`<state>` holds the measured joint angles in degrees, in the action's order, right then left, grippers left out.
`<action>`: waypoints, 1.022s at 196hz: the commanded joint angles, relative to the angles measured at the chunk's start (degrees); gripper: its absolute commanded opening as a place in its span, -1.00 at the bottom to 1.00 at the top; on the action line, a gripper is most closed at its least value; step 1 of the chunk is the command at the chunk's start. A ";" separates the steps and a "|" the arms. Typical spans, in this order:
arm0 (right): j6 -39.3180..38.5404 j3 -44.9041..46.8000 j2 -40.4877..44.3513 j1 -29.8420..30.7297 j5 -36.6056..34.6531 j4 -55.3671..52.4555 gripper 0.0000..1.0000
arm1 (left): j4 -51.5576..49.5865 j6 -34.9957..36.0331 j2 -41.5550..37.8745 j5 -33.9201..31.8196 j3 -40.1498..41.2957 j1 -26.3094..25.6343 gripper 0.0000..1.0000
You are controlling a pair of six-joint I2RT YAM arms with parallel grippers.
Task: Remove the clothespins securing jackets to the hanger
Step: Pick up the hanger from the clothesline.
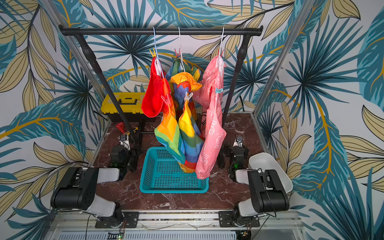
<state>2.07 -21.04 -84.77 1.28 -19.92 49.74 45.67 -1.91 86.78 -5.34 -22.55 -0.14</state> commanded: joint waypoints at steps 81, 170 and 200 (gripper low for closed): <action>-0.59 -0.51 -0.60 0.35 -0.74 1.24 0.99 | 1.48 0.39 0.32 -0.48 -0.91 0.57 0.99; -0.15 -0.71 -0.74 0.31 -1.11 0.90 0.99 | 1.53 0.07 0.40 -0.02 -1.01 1.02 0.99; -0.14 -0.59 -0.54 0.12 -2.08 1.44 0.99 | 1.53 -0.02 0.36 0.81 -0.92 1.37 0.99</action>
<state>2.09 -21.19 -84.79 1.28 -20.16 49.76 45.69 -1.93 86.80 -5.13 -22.55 0.34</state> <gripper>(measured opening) 0.995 0.995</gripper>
